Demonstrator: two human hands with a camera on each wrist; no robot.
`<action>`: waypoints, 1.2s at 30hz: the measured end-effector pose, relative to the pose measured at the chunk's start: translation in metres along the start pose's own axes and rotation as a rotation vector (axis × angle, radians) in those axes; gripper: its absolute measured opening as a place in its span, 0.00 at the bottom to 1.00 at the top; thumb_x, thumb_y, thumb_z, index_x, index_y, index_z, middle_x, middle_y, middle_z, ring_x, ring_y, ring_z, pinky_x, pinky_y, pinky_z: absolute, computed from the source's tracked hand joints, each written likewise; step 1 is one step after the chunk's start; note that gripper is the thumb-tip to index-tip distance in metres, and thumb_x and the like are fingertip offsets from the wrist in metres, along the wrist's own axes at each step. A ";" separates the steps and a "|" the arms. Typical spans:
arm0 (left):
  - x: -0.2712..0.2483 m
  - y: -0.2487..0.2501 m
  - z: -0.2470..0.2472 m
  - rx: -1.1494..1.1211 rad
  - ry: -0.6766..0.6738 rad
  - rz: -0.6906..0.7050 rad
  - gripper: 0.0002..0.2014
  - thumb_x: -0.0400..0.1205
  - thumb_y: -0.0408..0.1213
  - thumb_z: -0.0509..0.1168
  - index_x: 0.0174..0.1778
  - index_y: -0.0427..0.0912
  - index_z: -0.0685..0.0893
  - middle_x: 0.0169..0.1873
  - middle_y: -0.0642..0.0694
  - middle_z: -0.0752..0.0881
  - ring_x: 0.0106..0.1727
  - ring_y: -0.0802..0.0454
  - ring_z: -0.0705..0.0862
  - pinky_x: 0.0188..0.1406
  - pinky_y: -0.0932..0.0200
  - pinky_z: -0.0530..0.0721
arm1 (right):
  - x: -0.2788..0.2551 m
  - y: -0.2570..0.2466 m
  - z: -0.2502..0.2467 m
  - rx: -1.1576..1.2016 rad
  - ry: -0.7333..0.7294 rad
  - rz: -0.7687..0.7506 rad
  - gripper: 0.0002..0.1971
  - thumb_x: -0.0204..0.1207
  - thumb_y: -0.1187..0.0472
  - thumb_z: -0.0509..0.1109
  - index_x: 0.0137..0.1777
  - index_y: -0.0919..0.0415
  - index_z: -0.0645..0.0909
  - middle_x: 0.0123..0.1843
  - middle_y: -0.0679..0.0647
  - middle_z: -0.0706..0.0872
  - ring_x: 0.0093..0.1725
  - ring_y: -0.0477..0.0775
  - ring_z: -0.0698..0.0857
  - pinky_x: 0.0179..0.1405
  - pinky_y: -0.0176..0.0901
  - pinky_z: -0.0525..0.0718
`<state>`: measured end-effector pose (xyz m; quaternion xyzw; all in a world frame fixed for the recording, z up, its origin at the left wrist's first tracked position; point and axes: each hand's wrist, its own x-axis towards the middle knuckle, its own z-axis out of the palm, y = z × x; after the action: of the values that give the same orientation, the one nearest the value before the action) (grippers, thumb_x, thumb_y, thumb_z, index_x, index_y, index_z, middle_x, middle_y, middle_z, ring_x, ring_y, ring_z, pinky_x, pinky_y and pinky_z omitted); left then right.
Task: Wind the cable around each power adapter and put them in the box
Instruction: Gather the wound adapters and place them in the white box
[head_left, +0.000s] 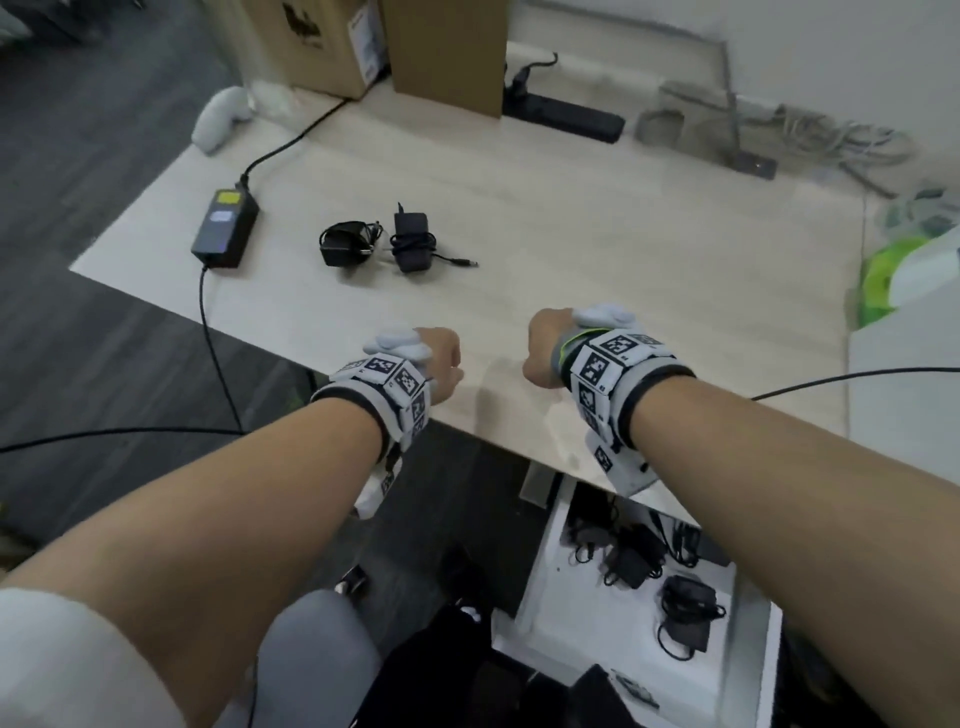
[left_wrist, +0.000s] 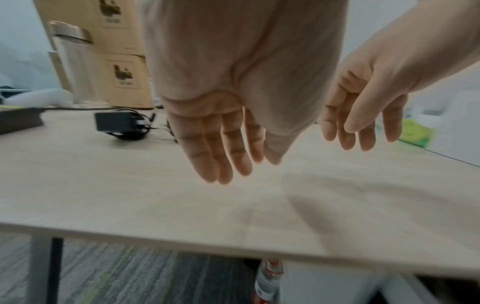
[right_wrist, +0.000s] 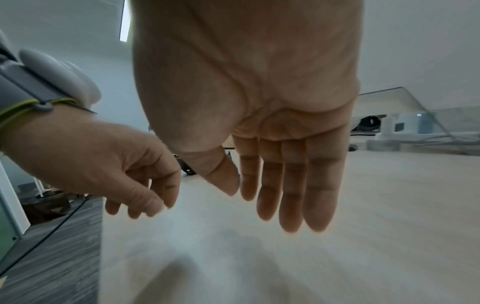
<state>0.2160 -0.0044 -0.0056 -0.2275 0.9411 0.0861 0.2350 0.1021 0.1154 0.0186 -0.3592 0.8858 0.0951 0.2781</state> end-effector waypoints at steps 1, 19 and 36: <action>0.009 -0.018 -0.008 -0.054 0.024 -0.043 0.16 0.85 0.50 0.60 0.64 0.46 0.78 0.59 0.46 0.85 0.56 0.45 0.84 0.52 0.55 0.81 | 0.016 -0.012 -0.011 -0.041 -0.022 0.007 0.07 0.75 0.60 0.63 0.38 0.59 0.70 0.30 0.52 0.71 0.27 0.54 0.70 0.35 0.46 0.69; 0.129 -0.155 -0.032 -0.362 0.313 -0.489 0.40 0.69 0.67 0.61 0.76 0.63 0.57 0.72 0.40 0.68 0.69 0.38 0.73 0.62 0.40 0.73 | 0.161 -0.108 -0.045 0.266 0.168 -0.026 0.40 0.68 0.38 0.70 0.76 0.44 0.54 0.68 0.58 0.67 0.61 0.68 0.77 0.52 0.56 0.78; 0.144 -0.141 -0.025 -0.721 0.372 -0.423 0.39 0.57 0.55 0.68 0.66 0.56 0.67 0.54 0.50 0.80 0.50 0.50 0.83 0.53 0.52 0.84 | 0.154 -0.107 -0.040 0.331 0.190 -0.002 0.35 0.67 0.40 0.70 0.67 0.56 0.62 0.52 0.57 0.73 0.42 0.63 0.76 0.39 0.49 0.74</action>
<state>0.1588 -0.1910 -0.0607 -0.4936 0.8101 0.3158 -0.0196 0.0683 -0.0664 -0.0317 -0.3166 0.9113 -0.0865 0.2485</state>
